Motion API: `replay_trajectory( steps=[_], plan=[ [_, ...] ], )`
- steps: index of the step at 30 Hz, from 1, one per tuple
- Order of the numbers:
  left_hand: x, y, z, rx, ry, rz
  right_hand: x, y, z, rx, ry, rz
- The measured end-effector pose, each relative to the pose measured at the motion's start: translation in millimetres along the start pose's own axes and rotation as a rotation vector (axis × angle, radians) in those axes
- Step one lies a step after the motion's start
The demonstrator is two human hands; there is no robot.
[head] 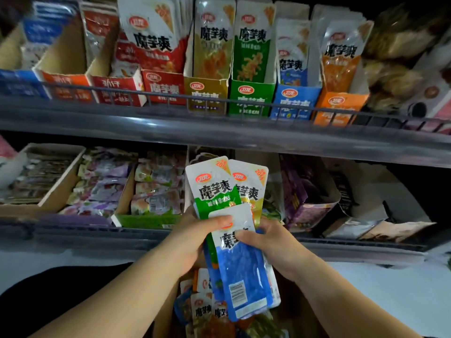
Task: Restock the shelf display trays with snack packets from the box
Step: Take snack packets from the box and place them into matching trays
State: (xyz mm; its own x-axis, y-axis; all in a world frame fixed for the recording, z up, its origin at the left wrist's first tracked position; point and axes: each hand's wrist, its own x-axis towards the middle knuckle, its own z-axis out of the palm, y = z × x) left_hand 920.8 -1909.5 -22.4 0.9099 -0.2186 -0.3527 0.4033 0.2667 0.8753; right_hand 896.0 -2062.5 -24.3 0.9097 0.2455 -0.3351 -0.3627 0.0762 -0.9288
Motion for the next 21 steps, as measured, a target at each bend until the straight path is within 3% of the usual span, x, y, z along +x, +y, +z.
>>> replay_trajectory(
  steps=[7, 14, 21],
  plan=[
    [4.0, -14.1, 2.1, 0.069, 0.161, 0.036, 1.4, 14.9, 9.4, -0.036, 0.087, 0.026],
    [3.7, -3.6, 2.9, -0.037, 0.288, 0.048, -2.5, 11.1, 9.2, -0.006, 0.201, 0.022],
    [4.1, 4.9, -6.9, -0.087, 0.286, 0.081, -10.1, 16.9, 3.6, -0.175, 0.198, 0.029]
  ],
)
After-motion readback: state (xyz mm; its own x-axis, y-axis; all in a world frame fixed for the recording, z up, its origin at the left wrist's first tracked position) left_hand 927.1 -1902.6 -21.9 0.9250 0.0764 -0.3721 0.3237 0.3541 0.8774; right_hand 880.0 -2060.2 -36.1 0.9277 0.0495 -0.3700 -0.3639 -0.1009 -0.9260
